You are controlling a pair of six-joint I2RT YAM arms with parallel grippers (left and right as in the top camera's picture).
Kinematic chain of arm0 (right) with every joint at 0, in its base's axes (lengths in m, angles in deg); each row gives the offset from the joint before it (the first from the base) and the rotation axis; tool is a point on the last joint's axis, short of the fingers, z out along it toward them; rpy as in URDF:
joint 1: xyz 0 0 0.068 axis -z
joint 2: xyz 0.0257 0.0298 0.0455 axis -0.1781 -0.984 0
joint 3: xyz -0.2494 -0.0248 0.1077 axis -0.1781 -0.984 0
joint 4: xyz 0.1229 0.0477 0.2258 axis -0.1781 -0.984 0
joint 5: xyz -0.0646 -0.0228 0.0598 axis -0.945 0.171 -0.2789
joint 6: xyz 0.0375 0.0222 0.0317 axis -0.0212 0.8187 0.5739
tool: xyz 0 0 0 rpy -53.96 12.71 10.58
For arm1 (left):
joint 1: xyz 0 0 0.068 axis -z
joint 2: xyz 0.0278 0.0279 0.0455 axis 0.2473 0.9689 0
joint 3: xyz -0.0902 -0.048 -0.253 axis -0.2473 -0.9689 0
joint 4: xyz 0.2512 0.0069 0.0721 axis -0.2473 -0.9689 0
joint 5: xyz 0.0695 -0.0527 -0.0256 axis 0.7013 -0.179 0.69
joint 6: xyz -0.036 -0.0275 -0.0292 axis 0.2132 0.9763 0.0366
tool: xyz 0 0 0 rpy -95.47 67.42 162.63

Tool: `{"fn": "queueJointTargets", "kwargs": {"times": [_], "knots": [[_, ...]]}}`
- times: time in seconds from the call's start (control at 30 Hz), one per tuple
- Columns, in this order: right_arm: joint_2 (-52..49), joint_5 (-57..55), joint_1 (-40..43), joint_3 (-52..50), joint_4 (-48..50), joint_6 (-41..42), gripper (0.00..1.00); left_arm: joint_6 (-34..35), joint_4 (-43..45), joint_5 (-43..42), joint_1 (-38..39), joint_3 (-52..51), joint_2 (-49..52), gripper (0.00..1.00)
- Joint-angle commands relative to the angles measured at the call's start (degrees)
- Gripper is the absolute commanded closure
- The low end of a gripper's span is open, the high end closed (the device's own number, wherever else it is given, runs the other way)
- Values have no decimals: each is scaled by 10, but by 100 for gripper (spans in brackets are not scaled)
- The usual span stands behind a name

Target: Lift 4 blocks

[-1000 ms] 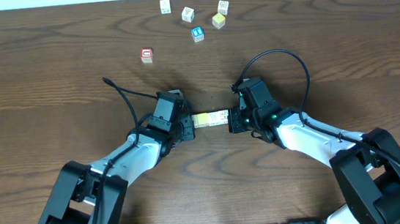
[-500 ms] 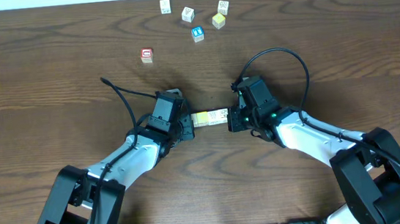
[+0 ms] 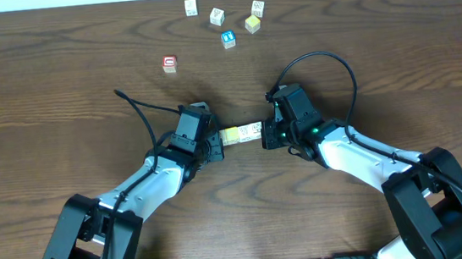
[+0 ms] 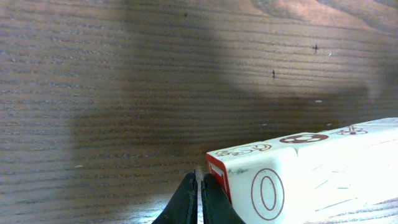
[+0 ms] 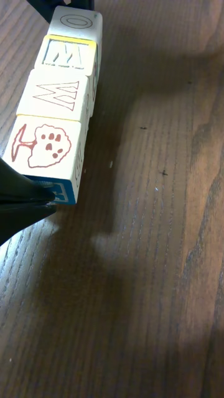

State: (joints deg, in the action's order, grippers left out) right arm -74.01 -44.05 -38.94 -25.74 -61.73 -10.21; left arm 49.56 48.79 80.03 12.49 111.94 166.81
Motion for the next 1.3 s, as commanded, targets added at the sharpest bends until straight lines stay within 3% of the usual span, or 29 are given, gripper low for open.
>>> {"fn": "queueJointTargets", "kwargs": {"times": [0.0,1.27], "knots": [[-5,118,-40,25,13,8,99,1,11,-87,25,45,-19,93],[-3,121,-40,66,-23,-16,99,1,-9,-87,25,75,-29,93]]}}
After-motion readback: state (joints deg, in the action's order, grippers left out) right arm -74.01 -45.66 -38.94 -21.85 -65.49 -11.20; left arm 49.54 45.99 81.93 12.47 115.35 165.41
